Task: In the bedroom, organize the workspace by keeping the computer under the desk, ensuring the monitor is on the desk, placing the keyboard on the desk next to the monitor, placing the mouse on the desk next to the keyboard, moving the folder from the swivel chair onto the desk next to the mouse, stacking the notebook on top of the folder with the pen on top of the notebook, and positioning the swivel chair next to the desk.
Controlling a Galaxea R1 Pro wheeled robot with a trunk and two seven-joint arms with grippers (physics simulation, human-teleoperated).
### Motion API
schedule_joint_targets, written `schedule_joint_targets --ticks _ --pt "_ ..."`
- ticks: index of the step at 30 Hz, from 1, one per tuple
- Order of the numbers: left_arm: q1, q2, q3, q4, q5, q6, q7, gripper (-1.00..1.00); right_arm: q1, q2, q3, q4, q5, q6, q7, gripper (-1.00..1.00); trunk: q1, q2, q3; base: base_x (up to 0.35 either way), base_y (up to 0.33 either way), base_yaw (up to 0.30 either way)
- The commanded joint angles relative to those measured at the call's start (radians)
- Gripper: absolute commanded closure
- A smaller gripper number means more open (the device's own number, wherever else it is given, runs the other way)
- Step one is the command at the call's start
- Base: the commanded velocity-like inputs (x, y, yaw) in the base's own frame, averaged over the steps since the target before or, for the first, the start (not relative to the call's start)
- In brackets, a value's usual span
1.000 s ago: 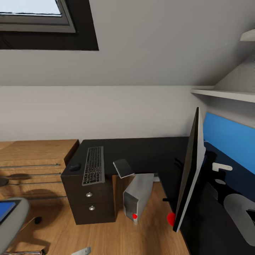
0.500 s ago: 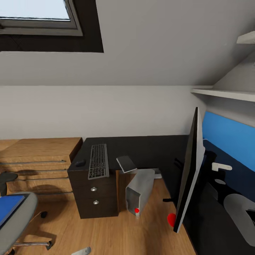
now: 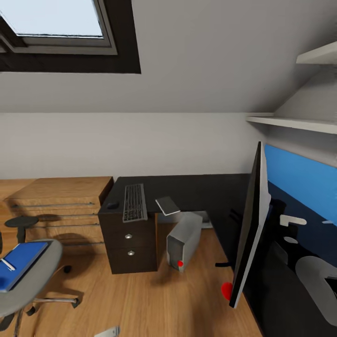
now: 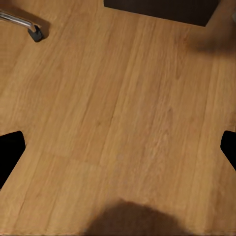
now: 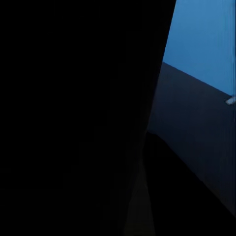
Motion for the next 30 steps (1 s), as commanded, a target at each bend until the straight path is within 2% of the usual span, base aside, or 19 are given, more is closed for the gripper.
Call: schedule_joint_targets --ticks 1,15,30 --pt "-0.001 0.001 -0.008 0.0 0.009 -0.005 0.007 -1.0 0.0 0.0 0.038 0.002 -0.01 -0.005 0.0 1.0 -0.001 -0.001 -0.001 -0.332 0.0 0.0" --pt "-0.001 0.001 -0.008 0.0 0.01 -0.003 0.007 -1.0 0.0 0.002 0.058 0.002 -0.01 -0.005 0.0 1.0 -0.001 -0.001 -0.001 -0.33 -0.007 0.0" --pt "-0.001 0.002 -0.007 0.0 0.011 0.001 0.007 -1.0 0.0 0.002 0.058 0.0 -0.01 -0.005 0.0 1.0 -0.001 -0.001 -0.001 -0.226 -0.252 0.0"
